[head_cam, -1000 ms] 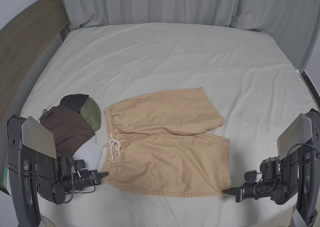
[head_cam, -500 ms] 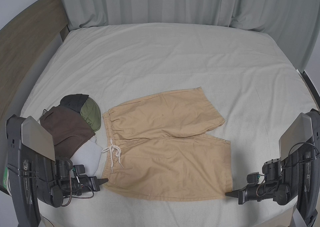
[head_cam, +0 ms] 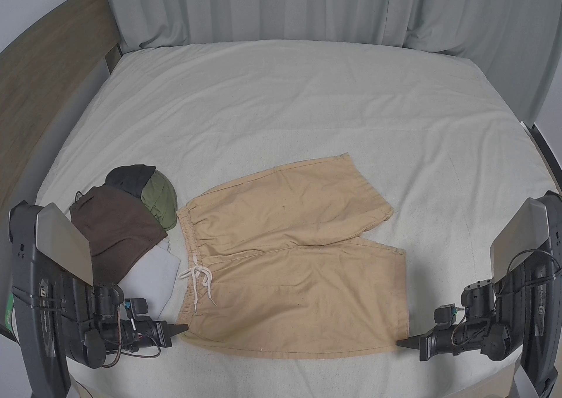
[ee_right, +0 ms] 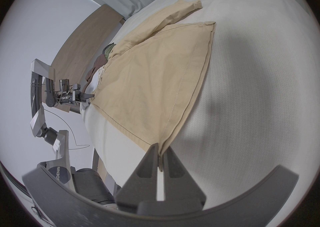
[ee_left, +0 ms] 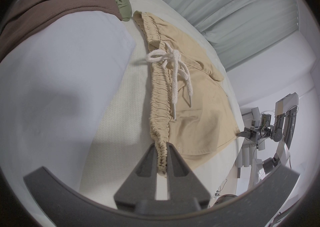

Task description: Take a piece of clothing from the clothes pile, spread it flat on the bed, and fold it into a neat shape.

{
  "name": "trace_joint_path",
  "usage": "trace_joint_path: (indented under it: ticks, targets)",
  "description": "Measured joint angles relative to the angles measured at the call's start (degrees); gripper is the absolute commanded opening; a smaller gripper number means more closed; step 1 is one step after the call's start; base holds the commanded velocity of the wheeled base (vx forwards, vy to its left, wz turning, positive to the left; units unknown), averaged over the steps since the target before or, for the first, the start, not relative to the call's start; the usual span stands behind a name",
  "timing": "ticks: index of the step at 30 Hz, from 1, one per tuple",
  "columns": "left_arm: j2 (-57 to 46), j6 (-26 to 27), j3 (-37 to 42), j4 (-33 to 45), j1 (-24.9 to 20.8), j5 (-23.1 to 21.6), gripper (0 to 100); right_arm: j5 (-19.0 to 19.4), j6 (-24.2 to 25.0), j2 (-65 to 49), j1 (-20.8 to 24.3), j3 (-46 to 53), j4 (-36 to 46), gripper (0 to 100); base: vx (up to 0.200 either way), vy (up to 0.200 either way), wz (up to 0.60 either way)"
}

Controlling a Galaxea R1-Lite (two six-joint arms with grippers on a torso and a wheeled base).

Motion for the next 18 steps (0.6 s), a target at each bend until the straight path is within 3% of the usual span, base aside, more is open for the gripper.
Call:
trace_joint_path:
  ticks: [5, 6, 7, 18]
  targets:
    - [0.02, 0.05, -0.71, 0.13, 0.39, -0.16, 0, 0.00, 0.00, -0.05, 0.00, 0.00, -0.02, 0, 0.000, 0.000, 0.00]
    - [0.02, 0.05, -0.93, 0.13, 0.41, -0.13, 0, 0.00, 0.00, -0.07, 0.00, 0.02, -0.02, 100, 0.000, 0.000, 0.00]
    - [0.02, 0.07, -1.04, 0.13, 0.41, -0.16, 100, 0.04, 0.00, -0.10, 0.00, 0.02, -0.02, 100, 0.000, 0.000, 0.00]
    - [-0.05, 0.51, -1.43, -0.04, 0.09, -0.77, 100, 0.85, -0.06, -0.21, 0.00, -0.02, -0.02, 100, 0.000, 0.000, 0.00]
